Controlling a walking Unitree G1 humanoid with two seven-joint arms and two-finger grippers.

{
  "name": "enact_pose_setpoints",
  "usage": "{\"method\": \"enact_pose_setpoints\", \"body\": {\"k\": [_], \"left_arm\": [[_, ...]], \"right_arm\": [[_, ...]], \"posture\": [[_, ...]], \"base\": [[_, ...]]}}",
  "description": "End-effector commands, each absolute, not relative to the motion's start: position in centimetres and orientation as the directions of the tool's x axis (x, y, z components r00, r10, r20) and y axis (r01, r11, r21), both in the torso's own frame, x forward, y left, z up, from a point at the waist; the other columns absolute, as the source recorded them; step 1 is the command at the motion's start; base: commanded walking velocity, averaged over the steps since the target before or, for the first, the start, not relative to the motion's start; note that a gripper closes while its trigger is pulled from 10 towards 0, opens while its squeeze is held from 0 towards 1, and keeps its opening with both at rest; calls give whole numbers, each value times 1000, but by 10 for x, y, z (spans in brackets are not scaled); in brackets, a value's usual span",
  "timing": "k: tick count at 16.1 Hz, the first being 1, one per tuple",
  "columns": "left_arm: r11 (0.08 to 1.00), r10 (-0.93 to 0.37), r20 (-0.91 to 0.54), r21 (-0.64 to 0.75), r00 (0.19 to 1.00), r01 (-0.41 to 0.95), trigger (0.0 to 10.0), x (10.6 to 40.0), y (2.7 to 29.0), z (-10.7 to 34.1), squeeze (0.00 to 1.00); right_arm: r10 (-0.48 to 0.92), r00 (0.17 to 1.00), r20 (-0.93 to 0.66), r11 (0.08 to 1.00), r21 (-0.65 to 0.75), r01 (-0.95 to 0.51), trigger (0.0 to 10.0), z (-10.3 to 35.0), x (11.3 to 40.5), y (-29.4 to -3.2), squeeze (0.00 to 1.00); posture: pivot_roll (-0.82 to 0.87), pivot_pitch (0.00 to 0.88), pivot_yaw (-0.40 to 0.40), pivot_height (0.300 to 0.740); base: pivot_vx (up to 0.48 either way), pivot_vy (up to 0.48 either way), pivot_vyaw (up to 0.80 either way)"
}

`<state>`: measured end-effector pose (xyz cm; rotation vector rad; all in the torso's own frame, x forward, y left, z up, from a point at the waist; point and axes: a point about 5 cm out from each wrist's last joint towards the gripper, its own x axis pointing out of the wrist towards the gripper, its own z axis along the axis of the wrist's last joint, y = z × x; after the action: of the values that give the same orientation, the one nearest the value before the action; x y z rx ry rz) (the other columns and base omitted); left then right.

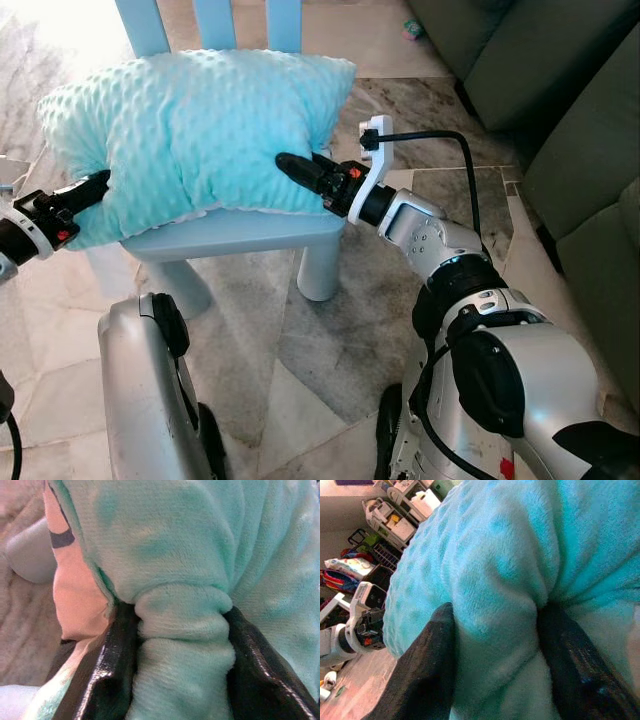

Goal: Move the pillow to the sofa

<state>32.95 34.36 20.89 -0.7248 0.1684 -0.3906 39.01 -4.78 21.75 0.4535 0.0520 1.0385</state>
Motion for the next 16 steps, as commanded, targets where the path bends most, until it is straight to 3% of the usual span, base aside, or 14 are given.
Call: {"method": "enact_pose_setpoints", "body": {"k": [1,10,13,16], "left_arm": [[692,-371,-49,-681,927,240,0,326,347,200,0],[687,-467,-22,-638,884,347,0,338,329,212,0],[824,-419,-103,-460,902,330,0,344,326,203,0],[910,-275,-47,-335,960,244,0,350,319,194,0]], "right_arm": [[843,517,147,423,412,-807,0,207,388,-47,0],[825,541,164,443,407,-799,0,206,388,-47,0],[800,576,169,482,389,-785,0,207,389,-50,0],[782,596,181,517,344,-783,0,205,389,-59,0]], "posture": [[-58,350,-74,308],[-53,372,-61,308],[-52,374,-57,308],[-36,354,-57,308]], "base": [[0,0,0],[0,0,0],[0,0,0],[0,0,0]]}}
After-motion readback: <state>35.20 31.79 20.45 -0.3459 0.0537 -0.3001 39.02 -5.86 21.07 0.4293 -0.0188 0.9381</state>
